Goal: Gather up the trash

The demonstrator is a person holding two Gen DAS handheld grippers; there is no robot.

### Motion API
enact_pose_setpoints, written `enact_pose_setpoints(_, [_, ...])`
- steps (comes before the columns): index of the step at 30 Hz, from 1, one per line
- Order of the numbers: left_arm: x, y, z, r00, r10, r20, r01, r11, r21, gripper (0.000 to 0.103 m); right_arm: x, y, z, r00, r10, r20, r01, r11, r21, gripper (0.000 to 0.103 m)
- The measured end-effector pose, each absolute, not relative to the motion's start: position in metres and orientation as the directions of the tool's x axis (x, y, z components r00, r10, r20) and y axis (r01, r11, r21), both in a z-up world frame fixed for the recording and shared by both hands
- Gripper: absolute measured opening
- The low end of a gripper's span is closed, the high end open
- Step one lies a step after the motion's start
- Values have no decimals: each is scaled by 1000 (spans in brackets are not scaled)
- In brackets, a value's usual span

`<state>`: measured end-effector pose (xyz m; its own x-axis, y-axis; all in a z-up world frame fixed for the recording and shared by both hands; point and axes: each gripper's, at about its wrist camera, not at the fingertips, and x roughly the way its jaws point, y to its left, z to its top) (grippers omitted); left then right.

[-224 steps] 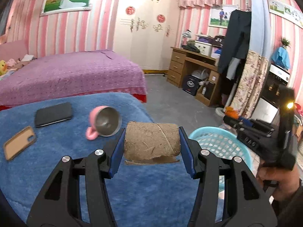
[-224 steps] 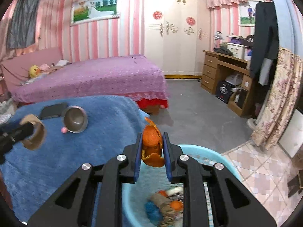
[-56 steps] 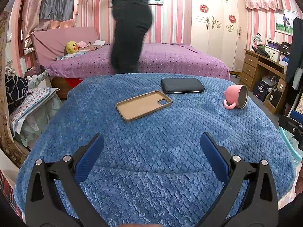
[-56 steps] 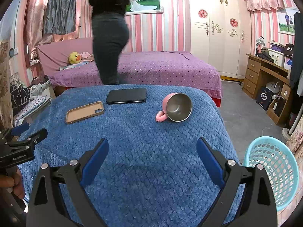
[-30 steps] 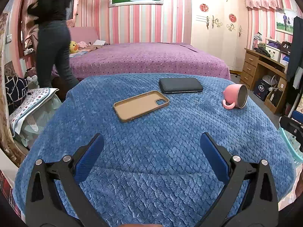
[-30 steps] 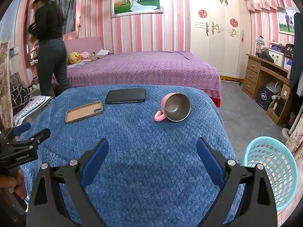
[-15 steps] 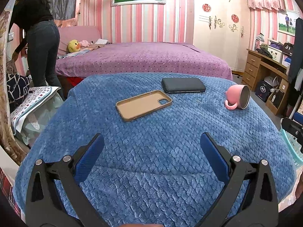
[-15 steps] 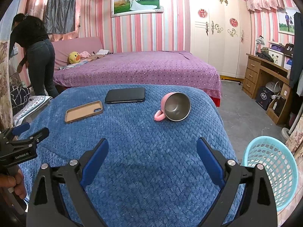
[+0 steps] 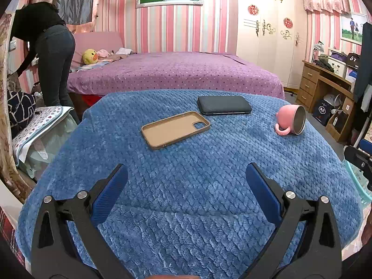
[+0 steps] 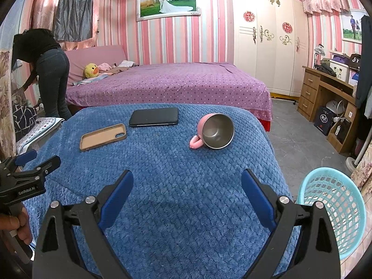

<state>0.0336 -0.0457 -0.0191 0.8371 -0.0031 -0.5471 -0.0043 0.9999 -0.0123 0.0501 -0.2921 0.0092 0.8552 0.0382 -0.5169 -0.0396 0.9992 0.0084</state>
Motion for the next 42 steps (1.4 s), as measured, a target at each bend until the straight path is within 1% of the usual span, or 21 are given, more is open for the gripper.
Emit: enact_pose_setpoints(42, [33,-44,-16,840,-10,-543,-8,999,-31,98,50,-295,9,856,31,-516,-29,1000,12,92])
